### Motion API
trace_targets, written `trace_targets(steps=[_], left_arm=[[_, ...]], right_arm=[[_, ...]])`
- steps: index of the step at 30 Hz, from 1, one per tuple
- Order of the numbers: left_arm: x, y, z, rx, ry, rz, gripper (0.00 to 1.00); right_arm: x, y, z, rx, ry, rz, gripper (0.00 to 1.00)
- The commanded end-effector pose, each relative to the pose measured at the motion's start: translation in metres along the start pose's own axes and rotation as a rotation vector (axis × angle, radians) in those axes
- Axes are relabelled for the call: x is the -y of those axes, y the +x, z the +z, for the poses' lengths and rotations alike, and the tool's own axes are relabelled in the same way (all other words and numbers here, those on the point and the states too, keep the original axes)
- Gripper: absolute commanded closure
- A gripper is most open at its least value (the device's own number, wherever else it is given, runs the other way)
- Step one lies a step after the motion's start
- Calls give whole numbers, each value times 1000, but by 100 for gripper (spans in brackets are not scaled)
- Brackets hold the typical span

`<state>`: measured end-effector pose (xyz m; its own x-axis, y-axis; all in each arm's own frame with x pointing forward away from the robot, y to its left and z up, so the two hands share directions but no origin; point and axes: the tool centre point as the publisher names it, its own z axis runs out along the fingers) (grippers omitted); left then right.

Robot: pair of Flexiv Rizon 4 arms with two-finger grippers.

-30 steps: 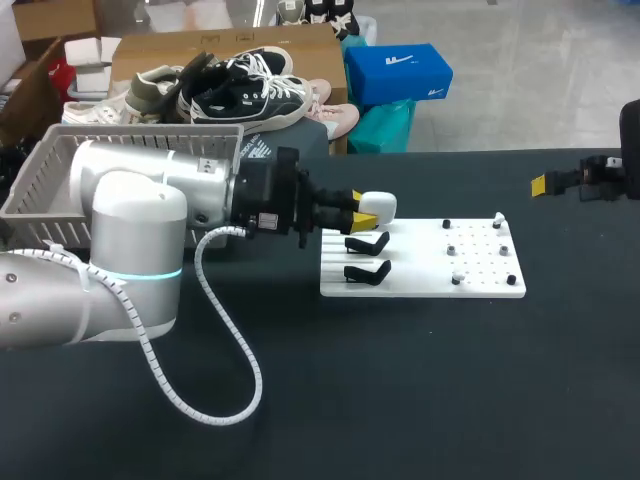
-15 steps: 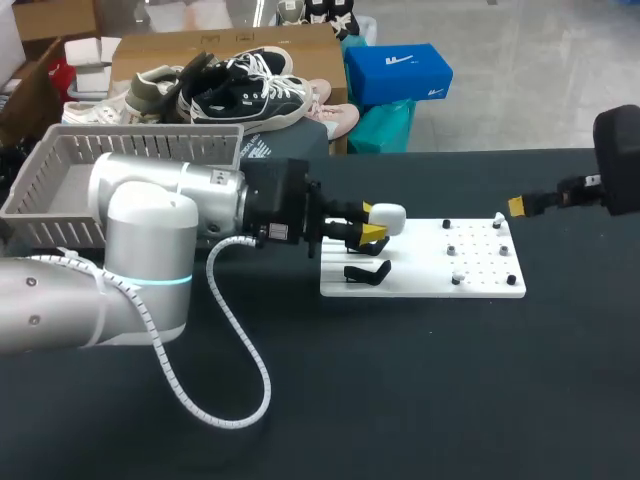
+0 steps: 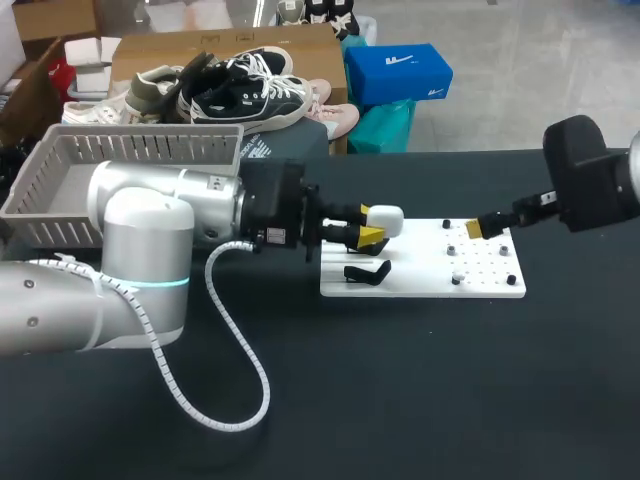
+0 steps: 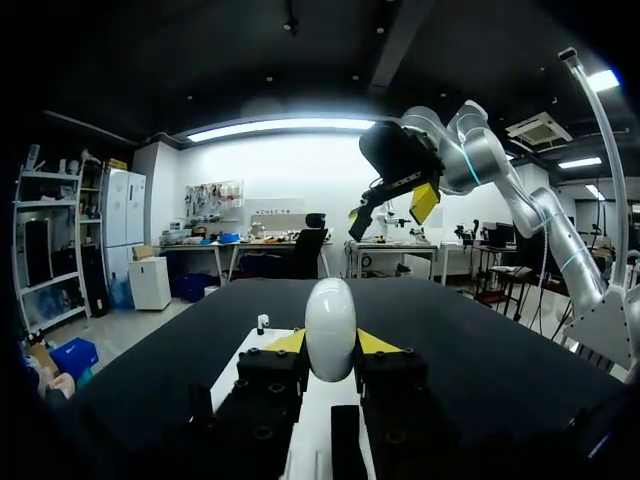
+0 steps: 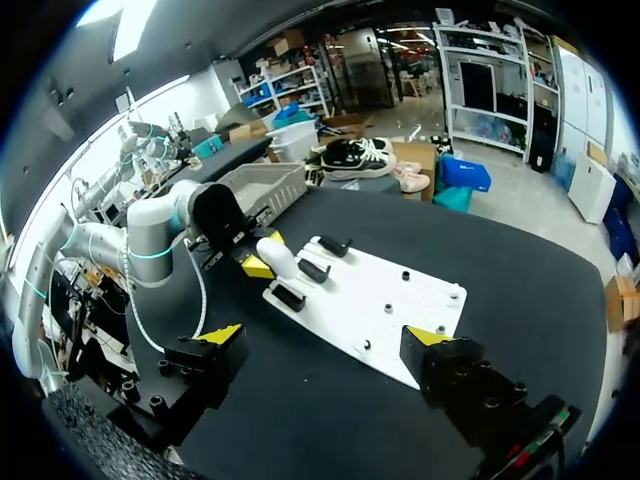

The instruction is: Pick up each earbud case from the left stands, insert the matching earbuds, close the lid, and place the case in the box.

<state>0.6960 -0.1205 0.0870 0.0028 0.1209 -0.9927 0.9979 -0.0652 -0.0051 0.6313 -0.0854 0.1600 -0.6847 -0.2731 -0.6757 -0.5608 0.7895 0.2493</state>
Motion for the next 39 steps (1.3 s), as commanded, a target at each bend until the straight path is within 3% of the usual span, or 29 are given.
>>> trace_targets(steps=[1, 17, 39], left_arm=[[0, 2, 0, 3, 13, 3, 100], [1, 2, 1, 8, 21, 3, 100], [1, 2, 1, 8, 21, 3, 100]], right_arm=[[-13, -2, 6, -9, 64, -11, 0], [-36, -12, 43, -67, 41, -39, 0], [-33, -26, 88, -169, 66, -49, 0]])
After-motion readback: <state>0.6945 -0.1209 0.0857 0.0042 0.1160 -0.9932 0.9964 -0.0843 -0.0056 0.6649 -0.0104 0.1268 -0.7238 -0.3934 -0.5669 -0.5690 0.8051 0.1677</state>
